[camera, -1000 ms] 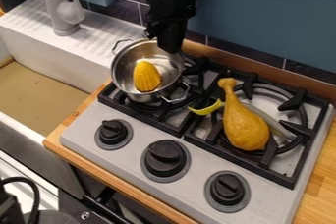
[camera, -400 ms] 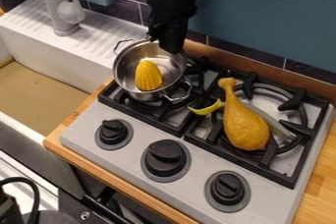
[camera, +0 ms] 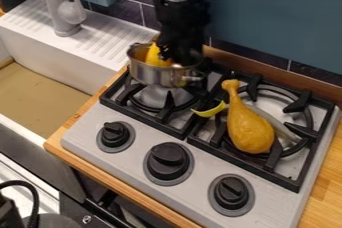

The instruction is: Move the silver pot to the left side burner

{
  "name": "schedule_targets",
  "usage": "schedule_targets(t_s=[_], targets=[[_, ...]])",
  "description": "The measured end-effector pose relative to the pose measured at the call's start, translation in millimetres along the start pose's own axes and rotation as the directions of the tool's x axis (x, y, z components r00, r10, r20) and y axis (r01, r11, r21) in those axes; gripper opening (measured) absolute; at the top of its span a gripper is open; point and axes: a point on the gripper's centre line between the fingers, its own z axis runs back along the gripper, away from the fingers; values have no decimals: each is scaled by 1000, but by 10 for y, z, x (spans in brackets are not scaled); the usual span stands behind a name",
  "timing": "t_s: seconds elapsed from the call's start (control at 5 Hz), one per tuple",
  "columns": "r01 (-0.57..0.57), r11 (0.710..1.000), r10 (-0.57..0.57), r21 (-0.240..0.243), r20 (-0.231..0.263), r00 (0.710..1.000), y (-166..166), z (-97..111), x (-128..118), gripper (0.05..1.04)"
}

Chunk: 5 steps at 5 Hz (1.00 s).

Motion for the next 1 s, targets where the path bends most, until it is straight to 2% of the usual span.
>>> schedule_targets(t_s=[0.2, 0.4, 0.6, 0.8, 1.0], targets=[[72, 997, -73, -19, -66, 995, 29, 40, 6, 724], [70, 995, -75, -66, -79, 994, 25, 247, 13, 972], [70, 995, -77, -73, -108, 991, 60, 402, -15, 995], [104, 988, -115, -111, -97, 989, 99, 610, -53, 995], [159, 983, -167, -97, -89, 982, 187, 690, -139, 995]])
